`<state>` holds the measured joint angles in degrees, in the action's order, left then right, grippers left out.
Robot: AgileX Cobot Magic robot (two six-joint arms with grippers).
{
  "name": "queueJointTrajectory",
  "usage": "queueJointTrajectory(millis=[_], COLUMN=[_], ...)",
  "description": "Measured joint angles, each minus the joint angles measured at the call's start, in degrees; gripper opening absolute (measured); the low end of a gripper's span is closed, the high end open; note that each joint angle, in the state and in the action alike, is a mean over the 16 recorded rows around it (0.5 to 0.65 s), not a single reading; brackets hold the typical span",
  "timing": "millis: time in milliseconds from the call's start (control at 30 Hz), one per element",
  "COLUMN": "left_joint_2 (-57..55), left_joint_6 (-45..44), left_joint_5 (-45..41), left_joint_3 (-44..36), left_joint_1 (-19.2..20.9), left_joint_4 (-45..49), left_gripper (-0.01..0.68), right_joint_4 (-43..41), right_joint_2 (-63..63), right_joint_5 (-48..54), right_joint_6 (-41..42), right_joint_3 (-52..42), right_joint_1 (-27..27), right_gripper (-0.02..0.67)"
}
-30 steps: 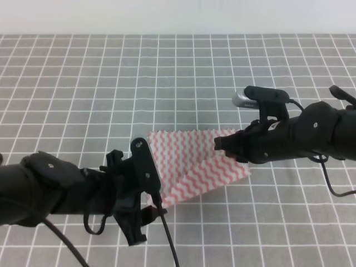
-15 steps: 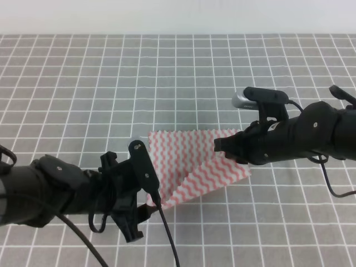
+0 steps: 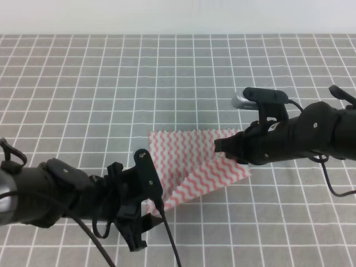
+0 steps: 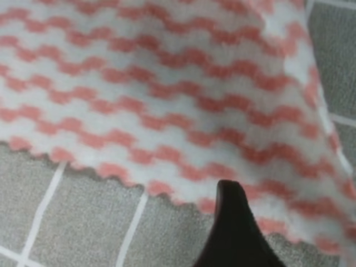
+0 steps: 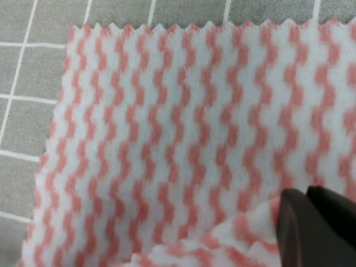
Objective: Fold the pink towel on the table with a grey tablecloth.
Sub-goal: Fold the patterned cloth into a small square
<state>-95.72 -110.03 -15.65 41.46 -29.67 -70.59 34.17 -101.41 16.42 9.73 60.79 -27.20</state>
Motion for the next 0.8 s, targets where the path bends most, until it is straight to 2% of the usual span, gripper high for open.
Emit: queueJointTrajectory(millis=[200,600,800], left_joint_2=[-0.6,-0.4,0.1], left_joint_6=[-0.3,-0.2,3.5], left_joint_5=[-0.4,0.0,0.5], left_joint_3=[0.2,0.2,0.6], left_joint_1=[0.0,0.0,0.0], left_joint_4=[-0.1,-0.2,-0.4], left_gripper=[0.338,0.102,0.027], right_joint_4=[0.0,-0.2,-0.4], right_joint_2=[-0.3,-0.5,-0.5], right_joint_5=[0.0,0.2,0.4], right_joint_6=[0.1,0.0,-0.1], right_joint_3=[0.0,0.0,0.0], right_joint_1=[0.0,0.0,0.0], right_gripper=[-0.015,-0.015,-0.015])
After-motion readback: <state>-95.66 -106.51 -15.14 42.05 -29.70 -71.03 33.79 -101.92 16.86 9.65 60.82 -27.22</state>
